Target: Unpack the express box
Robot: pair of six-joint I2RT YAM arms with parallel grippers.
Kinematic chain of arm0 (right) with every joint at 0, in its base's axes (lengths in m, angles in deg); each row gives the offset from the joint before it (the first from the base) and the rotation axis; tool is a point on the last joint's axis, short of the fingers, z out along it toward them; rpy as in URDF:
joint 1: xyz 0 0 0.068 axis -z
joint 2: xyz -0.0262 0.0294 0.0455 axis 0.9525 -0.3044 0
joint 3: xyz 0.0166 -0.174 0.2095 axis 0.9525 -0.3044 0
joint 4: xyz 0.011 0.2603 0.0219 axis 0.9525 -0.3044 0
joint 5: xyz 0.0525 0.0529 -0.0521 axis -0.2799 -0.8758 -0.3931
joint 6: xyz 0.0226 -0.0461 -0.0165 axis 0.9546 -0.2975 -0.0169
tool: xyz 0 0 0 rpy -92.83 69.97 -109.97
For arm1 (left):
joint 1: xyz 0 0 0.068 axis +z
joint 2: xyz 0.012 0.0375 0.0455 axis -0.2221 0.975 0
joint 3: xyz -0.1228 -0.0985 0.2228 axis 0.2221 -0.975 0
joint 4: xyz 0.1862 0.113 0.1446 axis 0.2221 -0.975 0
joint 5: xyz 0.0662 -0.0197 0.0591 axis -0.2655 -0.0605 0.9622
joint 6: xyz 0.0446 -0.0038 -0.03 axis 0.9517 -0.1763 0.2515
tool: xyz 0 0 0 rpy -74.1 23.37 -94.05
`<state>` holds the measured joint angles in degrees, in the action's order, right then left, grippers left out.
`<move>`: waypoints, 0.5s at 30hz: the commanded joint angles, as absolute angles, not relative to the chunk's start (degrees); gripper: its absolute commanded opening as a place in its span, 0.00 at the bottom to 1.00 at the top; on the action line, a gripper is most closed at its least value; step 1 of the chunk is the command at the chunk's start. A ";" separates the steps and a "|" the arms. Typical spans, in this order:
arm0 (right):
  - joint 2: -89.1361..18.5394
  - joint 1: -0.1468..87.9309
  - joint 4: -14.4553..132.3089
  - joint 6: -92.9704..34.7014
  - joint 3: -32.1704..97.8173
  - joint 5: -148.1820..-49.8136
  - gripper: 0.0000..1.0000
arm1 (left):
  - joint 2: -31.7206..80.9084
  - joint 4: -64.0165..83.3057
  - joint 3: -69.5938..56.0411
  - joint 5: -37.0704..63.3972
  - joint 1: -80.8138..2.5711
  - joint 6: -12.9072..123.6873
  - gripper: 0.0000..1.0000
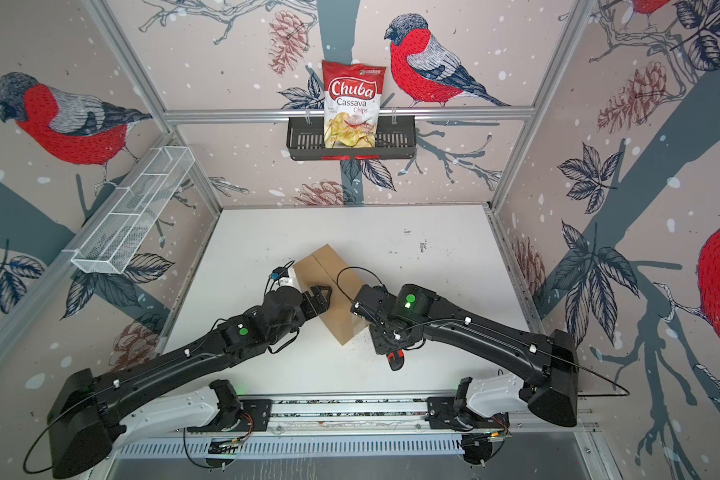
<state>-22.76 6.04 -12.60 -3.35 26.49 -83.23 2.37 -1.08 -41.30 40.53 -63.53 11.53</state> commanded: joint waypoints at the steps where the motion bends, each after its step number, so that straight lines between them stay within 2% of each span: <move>1: -22.60 5.92 -12.57 -2.63 26.76 -82.80 0.05 | 2.37 1.10 -40.99 40.60 -63.63 12.06 0.94; 15: -23.15 5.24 -12.24 -2.43 27.28 -82.88 0.04 | 2.79 1.91 -41.51 40.39 -63.89 11.82 0.94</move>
